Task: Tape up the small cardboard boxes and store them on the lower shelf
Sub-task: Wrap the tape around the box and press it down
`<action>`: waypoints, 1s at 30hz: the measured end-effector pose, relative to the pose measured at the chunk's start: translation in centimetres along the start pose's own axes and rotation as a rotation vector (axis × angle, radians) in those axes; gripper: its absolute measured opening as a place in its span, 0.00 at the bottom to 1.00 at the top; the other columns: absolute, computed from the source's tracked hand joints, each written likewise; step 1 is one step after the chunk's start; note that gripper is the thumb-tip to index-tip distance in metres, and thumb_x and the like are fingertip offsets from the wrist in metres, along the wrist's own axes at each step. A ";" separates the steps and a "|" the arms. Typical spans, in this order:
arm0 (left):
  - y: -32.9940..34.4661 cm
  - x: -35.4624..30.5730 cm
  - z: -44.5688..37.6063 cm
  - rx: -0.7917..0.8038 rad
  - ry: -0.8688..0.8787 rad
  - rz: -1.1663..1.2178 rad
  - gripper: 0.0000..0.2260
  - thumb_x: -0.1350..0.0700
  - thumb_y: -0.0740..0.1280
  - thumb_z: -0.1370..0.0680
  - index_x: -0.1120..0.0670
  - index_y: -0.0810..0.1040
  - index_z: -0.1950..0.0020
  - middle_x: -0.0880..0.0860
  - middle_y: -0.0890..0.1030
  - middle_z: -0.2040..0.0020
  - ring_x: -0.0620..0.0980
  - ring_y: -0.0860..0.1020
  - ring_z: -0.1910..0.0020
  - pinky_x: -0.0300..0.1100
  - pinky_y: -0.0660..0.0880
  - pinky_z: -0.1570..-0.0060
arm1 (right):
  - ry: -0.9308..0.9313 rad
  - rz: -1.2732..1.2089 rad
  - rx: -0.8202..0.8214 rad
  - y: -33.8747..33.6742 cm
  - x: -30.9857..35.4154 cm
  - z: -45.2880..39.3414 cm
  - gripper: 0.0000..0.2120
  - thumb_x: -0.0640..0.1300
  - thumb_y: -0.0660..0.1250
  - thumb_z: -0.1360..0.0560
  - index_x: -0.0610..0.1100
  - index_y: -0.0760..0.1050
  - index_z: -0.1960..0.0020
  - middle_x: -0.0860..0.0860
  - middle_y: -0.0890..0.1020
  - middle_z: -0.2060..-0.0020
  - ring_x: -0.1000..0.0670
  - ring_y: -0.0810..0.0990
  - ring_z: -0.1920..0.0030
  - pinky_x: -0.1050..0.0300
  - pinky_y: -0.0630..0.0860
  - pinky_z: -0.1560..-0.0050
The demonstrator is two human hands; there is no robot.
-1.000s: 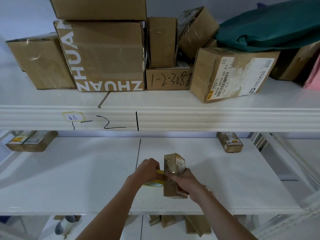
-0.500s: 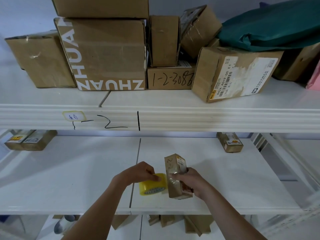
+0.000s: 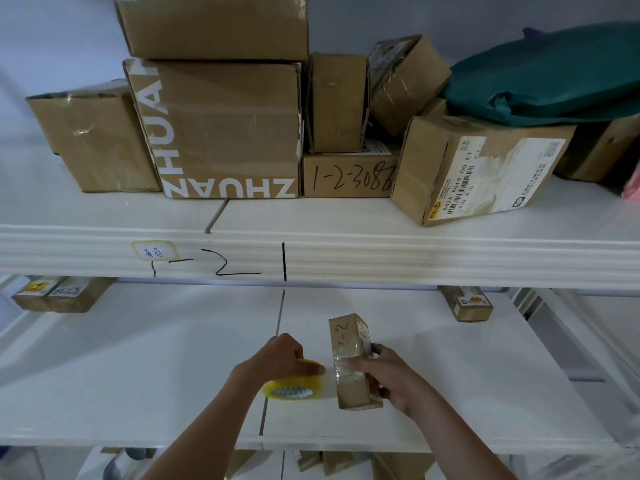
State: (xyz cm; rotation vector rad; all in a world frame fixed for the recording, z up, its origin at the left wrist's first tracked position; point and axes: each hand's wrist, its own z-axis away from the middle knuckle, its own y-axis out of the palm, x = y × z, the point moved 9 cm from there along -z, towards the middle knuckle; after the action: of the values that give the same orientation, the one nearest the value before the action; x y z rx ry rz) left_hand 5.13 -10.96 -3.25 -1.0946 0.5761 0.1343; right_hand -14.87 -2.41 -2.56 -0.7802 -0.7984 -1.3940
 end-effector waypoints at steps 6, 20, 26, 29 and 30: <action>0.1 -1.2 -0.4 -0.016 0.025 0.043 0.18 0.33 0.73 0.32 0.46 0.78 0.67 0.44 0.78 0.66 0.41 0.78 0.66 0.30 0.68 0.70 | 0.023 -0.100 0.091 2.1 -0.1 0.4 0.24 0.44 0.78 0.28 0.49 0.77 0.34 0.47 0.86 0.45 0.44 0.84 0.42 0.49 0.83 0.46; 0.3 -1.9 -0.2 -0.120 0.002 -0.066 0.23 0.28 0.74 0.37 0.47 0.77 0.67 0.45 0.78 0.66 0.43 0.78 0.65 0.38 0.75 0.64 | 0.079 0.009 0.051 2.2 -1.8 0.6 0.27 0.57 0.77 0.30 0.49 0.75 0.35 0.48 0.84 0.43 0.45 0.82 0.42 0.42 0.80 0.40; 0.4 -4.0 -0.2 -0.089 0.039 -0.087 0.22 0.33 0.74 0.32 0.52 0.80 0.63 0.47 0.78 0.65 0.44 0.76 0.65 0.36 0.71 0.66 | 0.100 0.063 -0.169 0.8 -2.2 -0.3 0.26 0.52 0.80 0.33 0.46 0.78 0.39 0.47 0.84 0.48 0.45 0.83 0.47 0.44 0.82 0.44; 0.8 -3.5 -0.1 0.083 0.068 0.007 0.23 0.34 0.71 0.27 0.56 0.83 0.57 0.51 0.78 0.62 0.47 0.75 0.64 0.40 0.71 0.61 | 0.106 0.058 -0.194 -0.6 -2.3 -0.1 0.24 0.50 0.80 0.33 0.44 0.78 0.40 0.46 0.85 0.48 0.44 0.84 0.47 0.44 0.82 0.44; 0.9 -3.2 0.0 0.136 0.080 0.040 0.23 0.35 0.71 0.26 0.56 0.81 0.59 0.51 0.76 0.64 0.47 0.73 0.65 0.40 0.69 0.61 | 0.104 0.056 -0.204 -1.1 -2.3 0.0 0.24 0.49 0.79 0.32 0.44 0.78 0.40 0.45 0.85 0.49 0.44 0.84 0.48 0.45 0.83 0.46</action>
State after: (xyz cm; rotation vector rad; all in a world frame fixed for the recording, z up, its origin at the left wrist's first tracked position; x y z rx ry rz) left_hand 2.08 -10.02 -2.34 -0.9597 0.6698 0.0853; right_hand -16.03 -1.28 -4.51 -0.8720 -0.5555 -1.4679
